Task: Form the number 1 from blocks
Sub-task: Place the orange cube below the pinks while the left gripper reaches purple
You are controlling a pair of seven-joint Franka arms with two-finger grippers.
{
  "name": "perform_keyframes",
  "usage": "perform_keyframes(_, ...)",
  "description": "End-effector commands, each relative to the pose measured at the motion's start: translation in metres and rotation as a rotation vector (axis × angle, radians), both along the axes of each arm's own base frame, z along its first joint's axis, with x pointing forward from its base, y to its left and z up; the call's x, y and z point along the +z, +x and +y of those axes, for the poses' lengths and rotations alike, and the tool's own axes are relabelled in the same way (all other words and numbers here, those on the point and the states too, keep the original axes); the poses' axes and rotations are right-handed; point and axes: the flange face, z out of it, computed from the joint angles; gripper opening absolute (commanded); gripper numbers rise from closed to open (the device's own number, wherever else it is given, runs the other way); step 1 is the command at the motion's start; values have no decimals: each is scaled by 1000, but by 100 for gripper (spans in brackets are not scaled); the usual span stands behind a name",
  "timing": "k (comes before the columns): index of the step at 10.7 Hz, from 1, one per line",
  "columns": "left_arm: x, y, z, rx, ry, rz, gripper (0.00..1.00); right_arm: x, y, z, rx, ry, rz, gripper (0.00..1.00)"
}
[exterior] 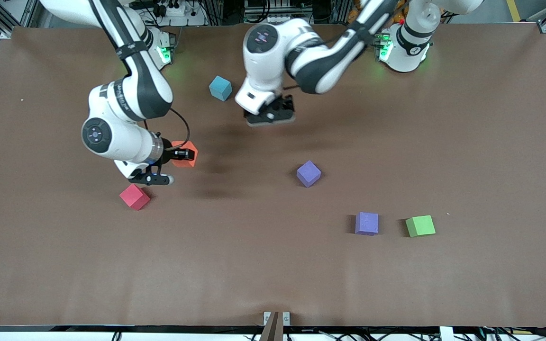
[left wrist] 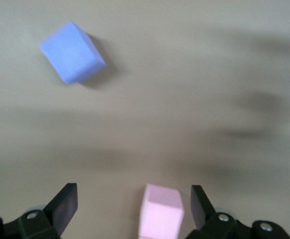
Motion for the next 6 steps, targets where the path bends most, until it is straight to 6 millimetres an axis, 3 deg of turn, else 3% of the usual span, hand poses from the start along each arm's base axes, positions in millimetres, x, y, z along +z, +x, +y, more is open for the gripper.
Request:
perform_keyframes(1,-12,38,61,-78,42,9,100,2,-17,56,-35,-2,-45,45)
perform_keyframes(2,-15,69,92,-124,42,16,100,-6,-29,86,-45,-12,-63,45)
perform_keyframes(4,-30,101,124,-64,23,26,100,-30,-57,141,-75,-26,-107,45)
perform_keyframes(6,-58,117,138,138,-25,76,100,-49,-77,165,-92,-39,-113,45)
